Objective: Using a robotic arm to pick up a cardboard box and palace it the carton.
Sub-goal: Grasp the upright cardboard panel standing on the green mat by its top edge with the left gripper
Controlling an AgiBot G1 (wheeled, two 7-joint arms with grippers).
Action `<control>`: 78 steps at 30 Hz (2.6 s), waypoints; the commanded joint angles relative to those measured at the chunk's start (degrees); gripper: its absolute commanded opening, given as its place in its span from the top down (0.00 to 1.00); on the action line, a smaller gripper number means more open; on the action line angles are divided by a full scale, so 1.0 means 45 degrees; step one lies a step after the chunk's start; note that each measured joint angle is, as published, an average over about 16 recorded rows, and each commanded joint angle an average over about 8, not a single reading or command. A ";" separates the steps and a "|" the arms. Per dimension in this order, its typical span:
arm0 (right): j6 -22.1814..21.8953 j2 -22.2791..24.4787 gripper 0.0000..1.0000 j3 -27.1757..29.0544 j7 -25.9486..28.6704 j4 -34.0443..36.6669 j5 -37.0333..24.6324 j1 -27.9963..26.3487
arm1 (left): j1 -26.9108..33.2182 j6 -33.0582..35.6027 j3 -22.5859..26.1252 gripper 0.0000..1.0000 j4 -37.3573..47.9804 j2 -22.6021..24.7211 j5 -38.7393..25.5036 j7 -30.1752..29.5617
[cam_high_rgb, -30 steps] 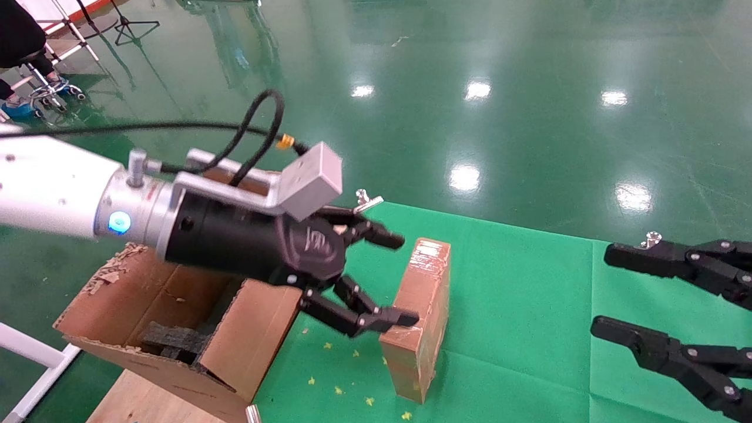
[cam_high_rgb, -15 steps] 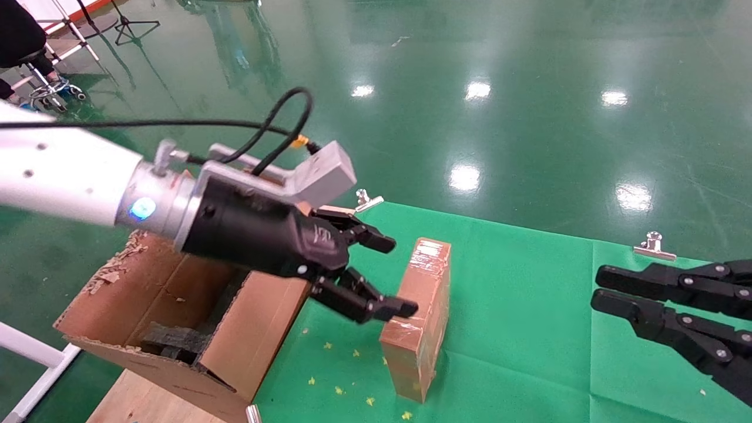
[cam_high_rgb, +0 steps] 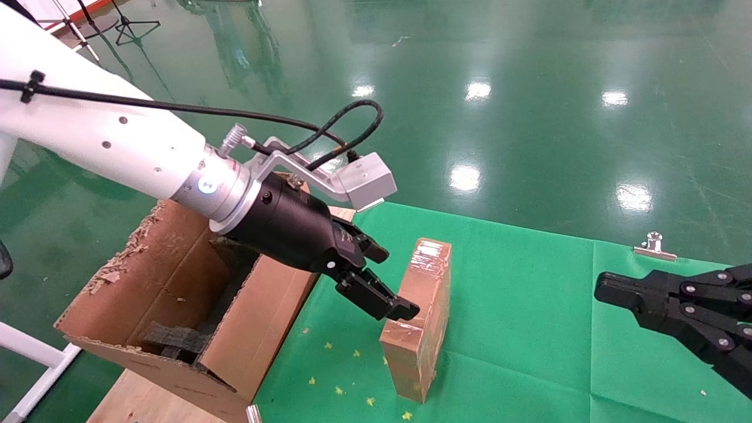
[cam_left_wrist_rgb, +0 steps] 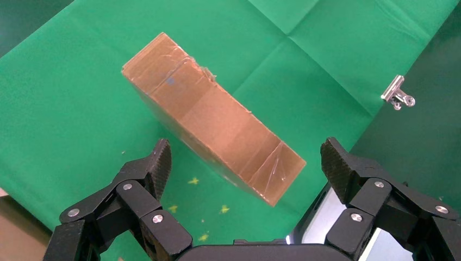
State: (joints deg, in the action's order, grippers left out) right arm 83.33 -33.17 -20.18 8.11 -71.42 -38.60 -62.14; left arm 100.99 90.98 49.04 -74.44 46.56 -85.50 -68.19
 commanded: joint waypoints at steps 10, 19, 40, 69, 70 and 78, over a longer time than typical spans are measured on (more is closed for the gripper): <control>-0.0001 0.0000 1.00 0.0000 0.0000 0.0001 0.0000 0.0000 | 0.1017 -0.0023 0.1865 0.00 0.2177 0.1246 -0.0201 -0.2615; -0.0001 0.0000 1.00 -0.0001 -0.0001 0.0001 0.0001 0.0000 | 0.2299 -0.0045 0.4029 0.00 0.4460 0.3312 -0.0510 -0.3882; -0.0001 0.0001 0.91 -0.0002 -0.0001 0.0001 0.0001 0.0000 | 0.3313 -0.0321 0.6604 0.00 0.7749 0.6497 -0.0803 -0.3973; -0.0005 0.0002 0.00 -0.0002 -0.0002 0.0005 0.0004 0.0003 | 0.3173 -0.0550 0.7059 1.00 0.8108 0.6772 -0.0370 -0.4131; -0.0005 0.0002 0.00 -0.0002 -0.0002 0.0005 0.0004 0.0003 | 0.3173 -0.0547 0.7056 1.00 0.8107 0.6770 -0.0373 -0.4131; -0.0005 0.0002 0.00 -0.0002 -0.0002 0.0005 0.0004 0.0003 | 0.3172 -0.0534 0.7042 1.00 0.8097 0.6763 -0.0389 -0.4128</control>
State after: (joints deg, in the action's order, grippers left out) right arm 83.31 -33.15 -20.19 8.10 -71.39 -38.58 -62.13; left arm 115.27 88.58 80.73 -38.00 76.99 -87.24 -86.77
